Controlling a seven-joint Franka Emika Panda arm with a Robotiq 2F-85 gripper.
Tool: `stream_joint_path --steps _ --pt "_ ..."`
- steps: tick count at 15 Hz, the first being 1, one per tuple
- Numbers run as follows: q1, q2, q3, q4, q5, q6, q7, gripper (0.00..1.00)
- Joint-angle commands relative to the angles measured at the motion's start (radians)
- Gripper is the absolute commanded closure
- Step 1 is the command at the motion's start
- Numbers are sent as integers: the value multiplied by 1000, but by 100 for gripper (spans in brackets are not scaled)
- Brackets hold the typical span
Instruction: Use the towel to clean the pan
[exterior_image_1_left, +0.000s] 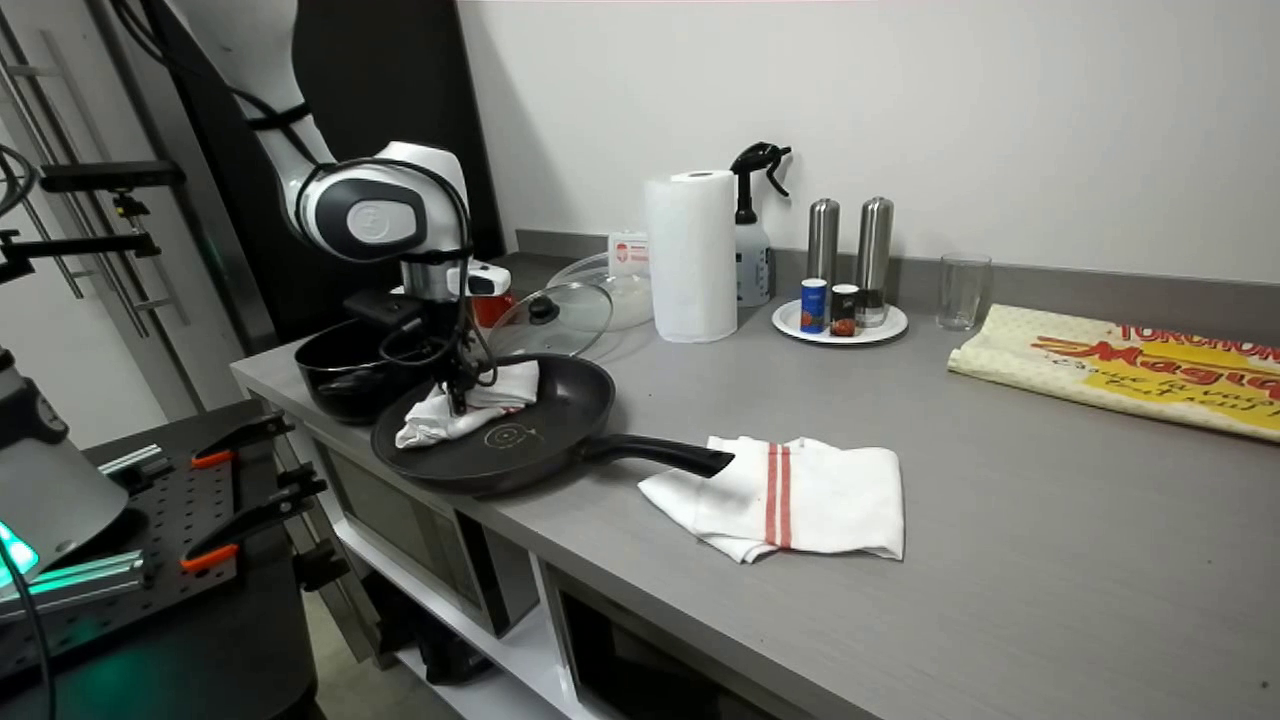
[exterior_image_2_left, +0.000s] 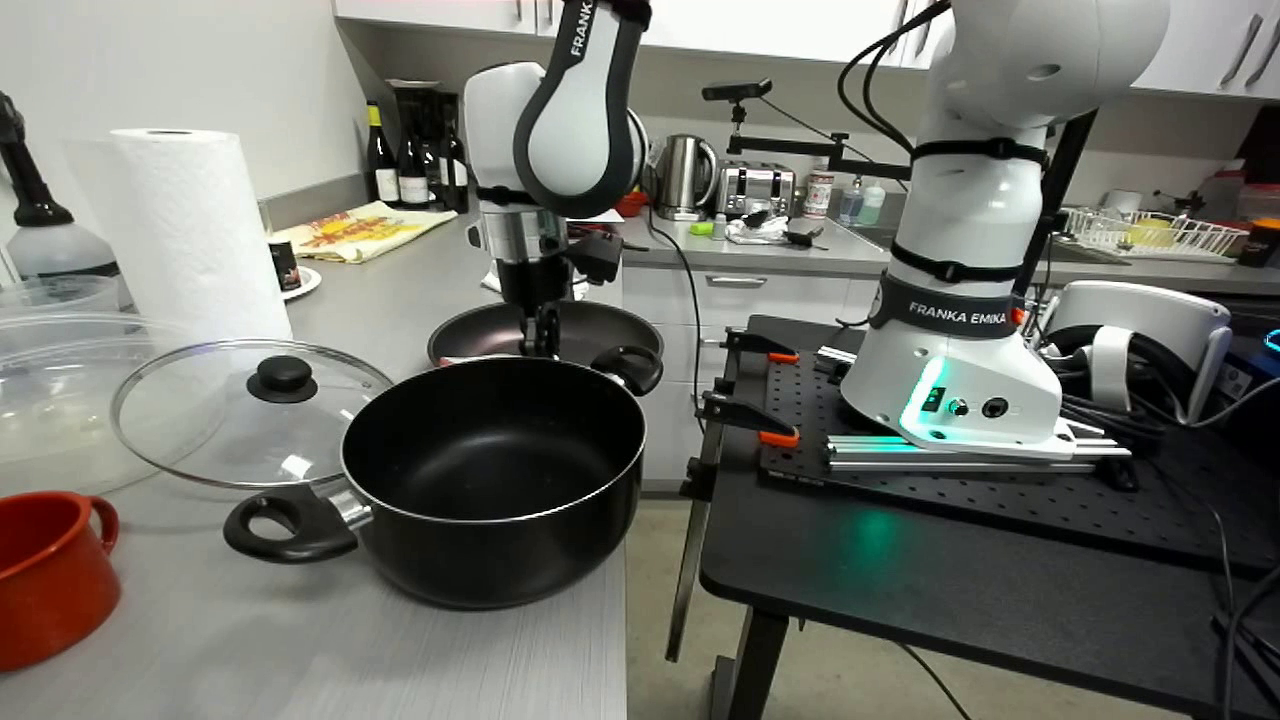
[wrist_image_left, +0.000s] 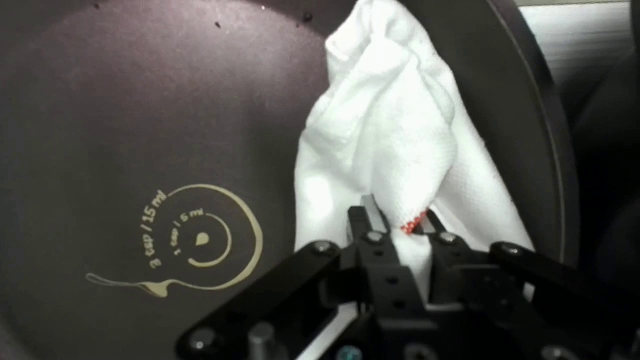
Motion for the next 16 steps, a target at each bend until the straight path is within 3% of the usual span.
stream_joint_path --steps 1,7,16 --pt "-93 -22 67 -31 83 -33 -112 97" --pt "-226 -48 150 -46 217 -119 -293 97" --pt "-214 -86 111 -63 220 -215 -322 97"
